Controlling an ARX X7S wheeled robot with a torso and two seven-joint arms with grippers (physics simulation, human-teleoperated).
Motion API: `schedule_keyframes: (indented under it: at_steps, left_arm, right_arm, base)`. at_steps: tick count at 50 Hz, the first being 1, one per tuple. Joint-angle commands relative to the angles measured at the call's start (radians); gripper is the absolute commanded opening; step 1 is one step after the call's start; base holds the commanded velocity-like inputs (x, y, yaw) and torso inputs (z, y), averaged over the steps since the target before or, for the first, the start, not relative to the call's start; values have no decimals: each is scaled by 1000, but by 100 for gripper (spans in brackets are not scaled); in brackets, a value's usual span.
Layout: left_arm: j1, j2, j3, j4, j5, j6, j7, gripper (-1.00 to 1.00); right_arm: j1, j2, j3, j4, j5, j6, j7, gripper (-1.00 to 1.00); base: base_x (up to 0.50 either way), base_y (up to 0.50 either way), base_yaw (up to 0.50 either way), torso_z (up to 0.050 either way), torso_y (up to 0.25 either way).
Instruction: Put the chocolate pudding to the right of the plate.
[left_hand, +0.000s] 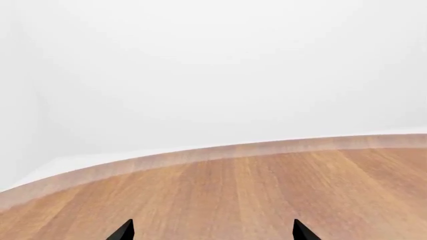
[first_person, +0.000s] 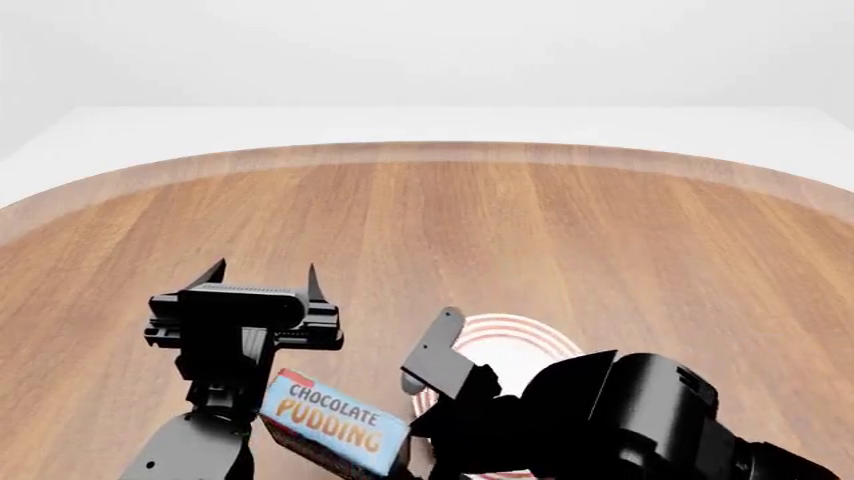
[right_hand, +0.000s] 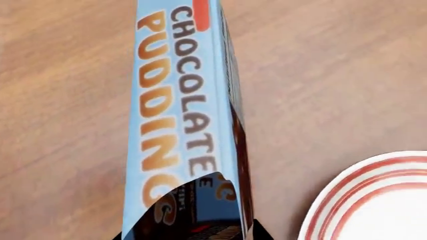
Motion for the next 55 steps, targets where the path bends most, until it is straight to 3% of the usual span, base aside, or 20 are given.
schedule_keyframes:
  at_steps: [1,30,45,55]
  left_arm:
    - [-2,-3,3,0,-2,0,-5,100]
    - [3,-12,6,5,-12,3,-14,100]
    - [-1,-19,6,2,-16,5,-18,100]
    - [-4,-19,12,2,-18,4,-20,100]
  right_arm:
    - [29,53,99,-38,66,69,90,-100]
    - [103,245,495,103,261,215,454,-100]
    - [-136,418,805,60,544,203,725,-100]
    - [-311,493,923,16,595,138,749,-100]
  base:
    - [0,0,0,0,0]
    - [0,0,0,0,0]
    - [0,0,0,0,0]
    - [0,0,0,0,0]
